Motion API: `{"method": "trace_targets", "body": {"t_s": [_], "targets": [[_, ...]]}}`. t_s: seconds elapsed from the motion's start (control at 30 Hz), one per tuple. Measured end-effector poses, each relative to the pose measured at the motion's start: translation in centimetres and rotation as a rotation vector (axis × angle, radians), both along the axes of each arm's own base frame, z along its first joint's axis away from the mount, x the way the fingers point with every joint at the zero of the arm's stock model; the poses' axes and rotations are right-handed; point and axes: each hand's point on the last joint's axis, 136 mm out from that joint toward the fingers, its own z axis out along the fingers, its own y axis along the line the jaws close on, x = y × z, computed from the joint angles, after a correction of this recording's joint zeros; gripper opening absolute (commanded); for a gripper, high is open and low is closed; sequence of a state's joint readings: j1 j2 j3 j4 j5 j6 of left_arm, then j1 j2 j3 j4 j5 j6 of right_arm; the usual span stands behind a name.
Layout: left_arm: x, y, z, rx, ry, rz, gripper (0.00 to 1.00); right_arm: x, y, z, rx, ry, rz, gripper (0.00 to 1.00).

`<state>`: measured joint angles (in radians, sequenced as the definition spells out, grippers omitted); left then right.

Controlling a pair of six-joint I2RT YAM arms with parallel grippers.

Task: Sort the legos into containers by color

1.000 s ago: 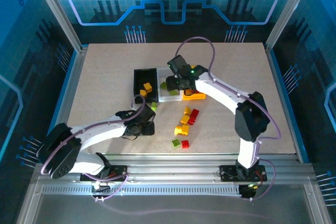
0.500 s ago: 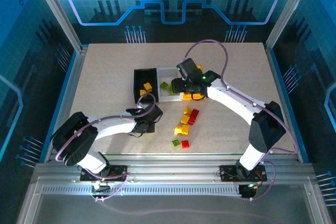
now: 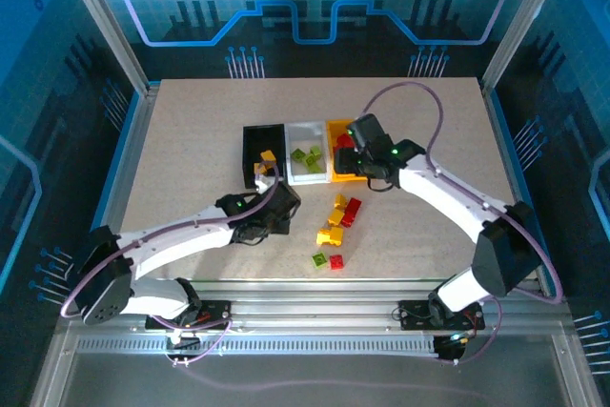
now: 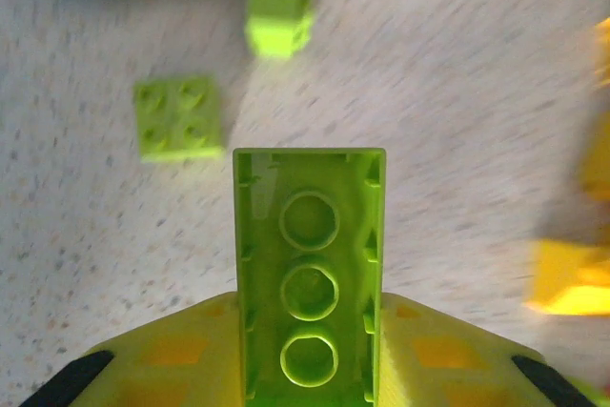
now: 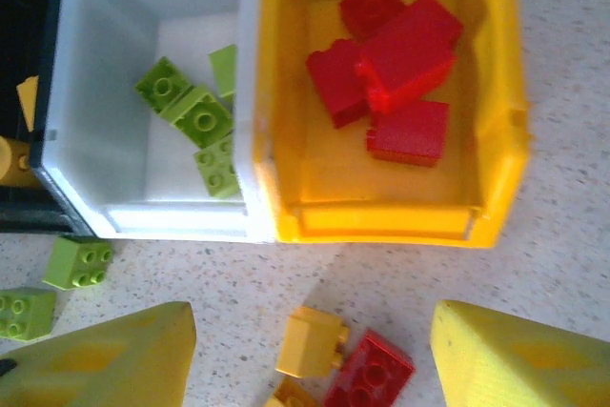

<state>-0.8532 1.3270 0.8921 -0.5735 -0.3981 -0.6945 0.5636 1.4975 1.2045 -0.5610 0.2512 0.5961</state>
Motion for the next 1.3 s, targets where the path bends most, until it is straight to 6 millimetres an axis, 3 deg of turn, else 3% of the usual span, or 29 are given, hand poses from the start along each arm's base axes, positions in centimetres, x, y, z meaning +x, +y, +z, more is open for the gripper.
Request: {"method": "trace_targets", "body": {"t_s": [0.13, 0.23, 0.43, 0.53, 0.7, 0.83, 1.03, 1.13, 1.3], "targets": [[3.9, -2.2, 3.9, -0.059, -0.08, 0.007, 0.32, -1.0, -2.8, -0.1, 0.014, -0.001, -0.063, 0.68], [7.7, -3.5, 4.4, -0.071, -0.099, 0.028, 0.31, -1.7, -3.9, -0.2, 0.019, 0.001, -0.088, 0.68], [14.8, -5.7, 1.7, -0.038, -0.079, 0.056, 0.29, -2.9, -5.2, -0.2, 0.024, -0.001, -0.107, 0.68], [17.3, -6.1, 0.3, -0.026, -0.067, 0.075, 0.3, -3.3, -5.8, 0.1, 0.028, -0.009, -0.118, 0.68], [19.7, -6.0, -1.0, -0.006, -0.052, 0.096, 0.47, -3.9, -6.5, 0.5, 0.037, -0.021, -0.128, 0.68], [20.1, -6.1, -1.0, 0.002, -0.046, 0.087, 0.61, -4.0, -6.8, 0.8, 0.046, -0.027, -0.136, 0.69], [19.3, -6.8, -0.3, -0.019, -0.042, 0.053, 0.72, -4.1, -7.3, 1.2, 0.061, -0.031, -0.146, 0.69], [17.1, -7.9, 1.3, -0.037, -0.05, -0.009, 0.76, -3.9, -7.8, 1.1, 0.062, -0.028, -0.161, 0.69], [11.7, -13.0, 3.8, -0.084, -0.052, -0.2, 0.71, -3.9, -9.3, 0.3, 0.068, -0.007, -0.203, 0.69]]}}
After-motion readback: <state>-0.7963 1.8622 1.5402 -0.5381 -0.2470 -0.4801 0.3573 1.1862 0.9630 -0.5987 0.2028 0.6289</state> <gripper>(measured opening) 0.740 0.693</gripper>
